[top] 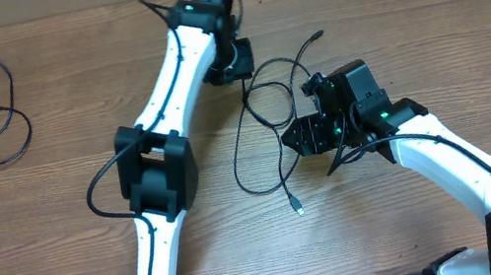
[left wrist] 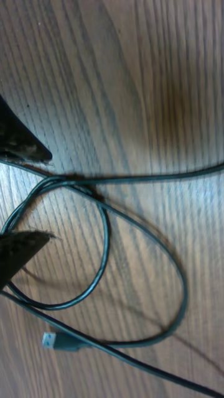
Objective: Untangle cables
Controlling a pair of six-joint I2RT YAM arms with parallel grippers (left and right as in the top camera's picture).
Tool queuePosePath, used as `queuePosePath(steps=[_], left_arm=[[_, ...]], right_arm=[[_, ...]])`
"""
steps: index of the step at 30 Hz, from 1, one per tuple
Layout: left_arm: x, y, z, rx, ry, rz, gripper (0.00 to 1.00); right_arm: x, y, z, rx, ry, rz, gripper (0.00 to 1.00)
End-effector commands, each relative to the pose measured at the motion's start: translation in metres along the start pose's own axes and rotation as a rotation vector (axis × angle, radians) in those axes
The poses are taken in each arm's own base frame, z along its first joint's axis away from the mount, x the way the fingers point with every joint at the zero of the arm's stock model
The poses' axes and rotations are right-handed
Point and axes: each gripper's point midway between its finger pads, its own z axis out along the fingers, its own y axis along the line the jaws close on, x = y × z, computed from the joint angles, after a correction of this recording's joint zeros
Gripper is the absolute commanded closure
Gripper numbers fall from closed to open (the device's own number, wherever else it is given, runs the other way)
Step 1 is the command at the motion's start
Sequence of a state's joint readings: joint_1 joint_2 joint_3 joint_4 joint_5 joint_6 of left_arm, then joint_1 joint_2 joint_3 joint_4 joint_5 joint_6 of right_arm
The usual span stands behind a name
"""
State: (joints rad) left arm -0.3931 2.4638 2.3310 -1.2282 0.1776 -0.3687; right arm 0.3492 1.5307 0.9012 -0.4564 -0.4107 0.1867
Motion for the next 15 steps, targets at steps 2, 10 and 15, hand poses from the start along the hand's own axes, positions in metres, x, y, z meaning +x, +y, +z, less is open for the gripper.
queuePosePath(steps=[2,10,15], left_arm=[[0.001,0.001,0.007,-0.078,-0.017,0.005,0.72],[0.01,0.017,0.008,-0.171,-0.007,-0.164,0.7],[0.02,0.019,0.009,-0.187,0.025,-0.224,0.71]], right_arm=[[0.003,-0.004,0.003,0.012,0.008,-0.002,0.33],[0.006,-0.005,0.003,0.016,0.02,0.004,0.32],[0.005,-0.008,0.003,0.036,0.015,0.003,0.29]])
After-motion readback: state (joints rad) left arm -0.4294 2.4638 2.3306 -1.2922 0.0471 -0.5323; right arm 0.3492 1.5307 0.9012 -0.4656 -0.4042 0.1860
